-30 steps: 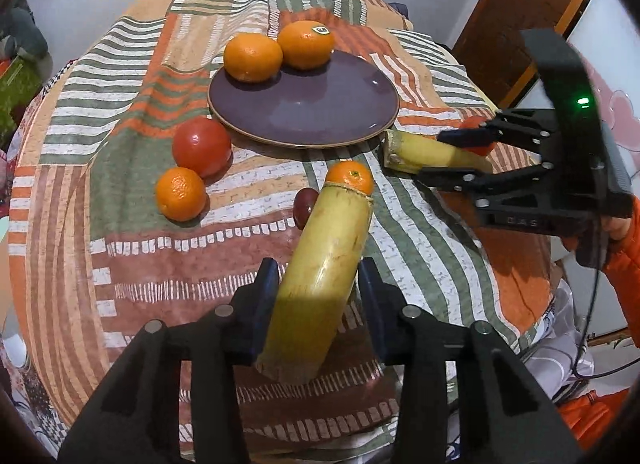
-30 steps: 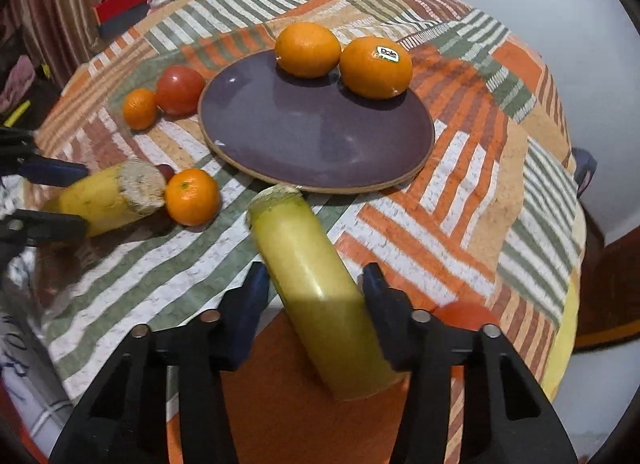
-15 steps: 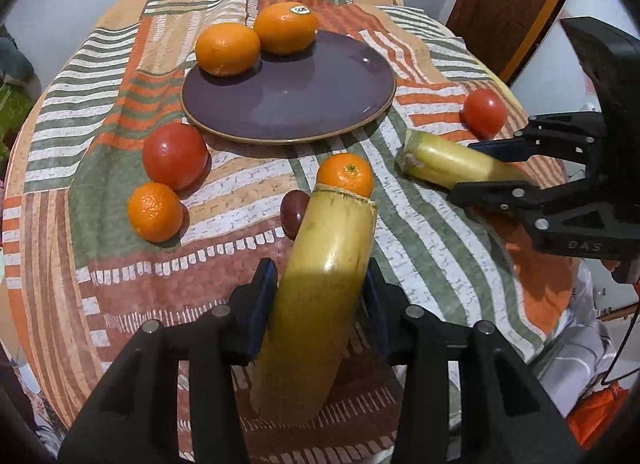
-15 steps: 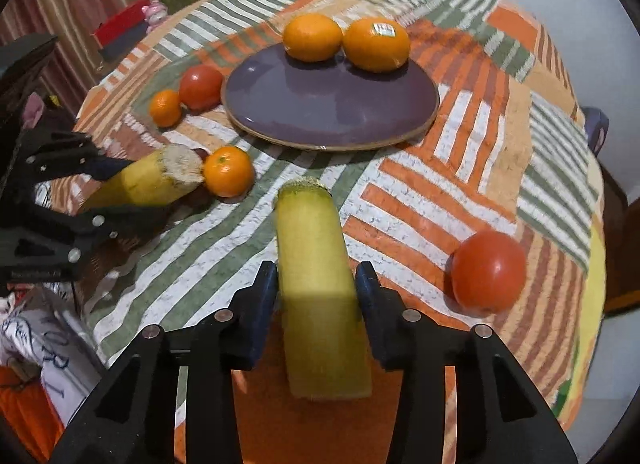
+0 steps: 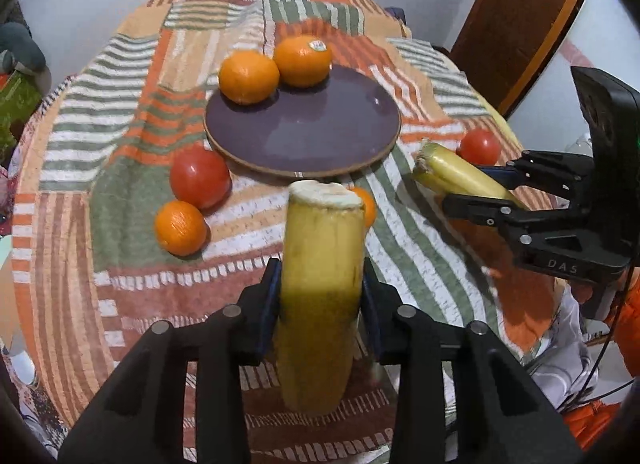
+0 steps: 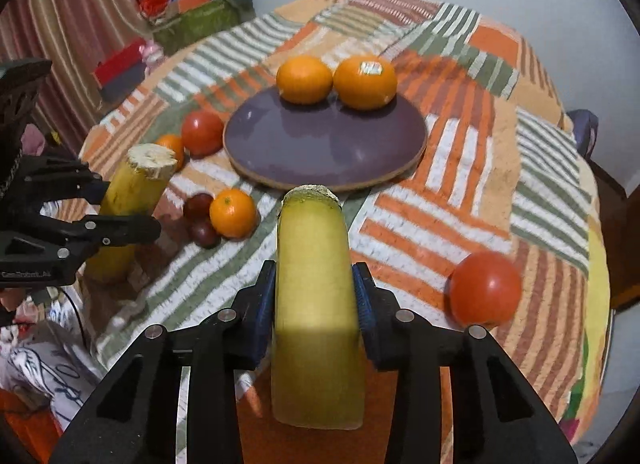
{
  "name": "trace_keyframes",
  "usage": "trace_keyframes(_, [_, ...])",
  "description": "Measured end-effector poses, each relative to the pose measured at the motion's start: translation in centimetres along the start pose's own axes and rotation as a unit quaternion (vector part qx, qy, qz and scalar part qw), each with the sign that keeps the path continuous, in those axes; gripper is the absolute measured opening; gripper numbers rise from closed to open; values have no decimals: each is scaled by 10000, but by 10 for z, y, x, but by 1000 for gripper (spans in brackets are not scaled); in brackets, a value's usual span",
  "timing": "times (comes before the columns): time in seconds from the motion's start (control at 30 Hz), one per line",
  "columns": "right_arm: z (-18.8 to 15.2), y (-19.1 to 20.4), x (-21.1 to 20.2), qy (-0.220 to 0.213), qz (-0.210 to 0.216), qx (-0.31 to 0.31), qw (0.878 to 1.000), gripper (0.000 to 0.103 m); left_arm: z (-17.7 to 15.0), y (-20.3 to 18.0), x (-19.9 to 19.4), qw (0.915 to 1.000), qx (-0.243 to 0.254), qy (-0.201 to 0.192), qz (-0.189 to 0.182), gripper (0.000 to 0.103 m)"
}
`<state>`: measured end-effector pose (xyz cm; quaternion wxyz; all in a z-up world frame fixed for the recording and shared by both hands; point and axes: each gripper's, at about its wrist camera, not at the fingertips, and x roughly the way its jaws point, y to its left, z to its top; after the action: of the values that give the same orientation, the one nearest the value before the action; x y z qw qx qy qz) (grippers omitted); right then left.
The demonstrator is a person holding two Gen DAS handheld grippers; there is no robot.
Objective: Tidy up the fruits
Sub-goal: 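Carry the yellow cylinder to the plate with the right gripper while the left gripper brings another cylinder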
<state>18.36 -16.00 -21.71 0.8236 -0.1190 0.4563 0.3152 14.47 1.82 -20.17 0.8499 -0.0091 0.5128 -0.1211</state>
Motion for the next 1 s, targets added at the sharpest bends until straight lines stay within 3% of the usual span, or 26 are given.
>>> trace_keyframes(0.6, [38, -2, -23, -758, -86, 88, 9971, 34, 57, -2, -37, 9970, -19, -764, -73, 36])
trace_keyframes(1.0, [64, -9, 1, -785, -35, 199, 9967, 34, 96, 10, -1, 9981, -147, -593, -46, 36])
